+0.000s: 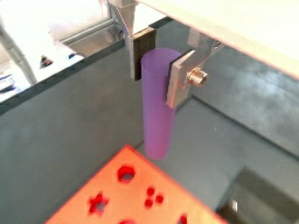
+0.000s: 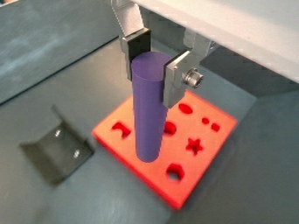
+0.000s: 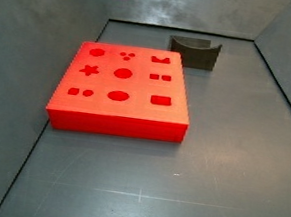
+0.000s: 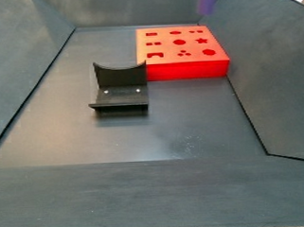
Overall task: Pick up the round object. Move up. Move to above the board. Insert the round object.
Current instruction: Move to above the board.
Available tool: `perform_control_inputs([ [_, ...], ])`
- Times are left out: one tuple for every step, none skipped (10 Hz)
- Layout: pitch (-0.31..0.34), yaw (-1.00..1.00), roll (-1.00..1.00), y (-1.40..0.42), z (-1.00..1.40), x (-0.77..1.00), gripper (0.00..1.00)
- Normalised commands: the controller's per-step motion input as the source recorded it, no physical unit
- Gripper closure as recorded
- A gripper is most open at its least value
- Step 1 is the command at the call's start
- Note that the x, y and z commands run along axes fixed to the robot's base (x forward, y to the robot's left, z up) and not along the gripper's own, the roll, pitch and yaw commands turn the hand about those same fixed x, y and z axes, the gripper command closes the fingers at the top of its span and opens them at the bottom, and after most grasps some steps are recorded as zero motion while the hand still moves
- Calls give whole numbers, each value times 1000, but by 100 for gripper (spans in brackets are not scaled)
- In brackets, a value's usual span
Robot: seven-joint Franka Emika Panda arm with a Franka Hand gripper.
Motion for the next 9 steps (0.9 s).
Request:
perform_control_inputs([
  [104,8,4,-1000,133,519,100],
  [116,6,-10,-1000,134,529,100],
  [130,9,-4,-1000,141,544,100],
  [131,6,9,-1000,145,553,100],
  [140,6,16,-1000,147,574,100],
  [144,6,17,-926,139,561,100],
  [142,9,31,-538,97,364,100],
  [114,9,41,-332,66,236,100],
  [70,9,48,-172,44,125,100],
])
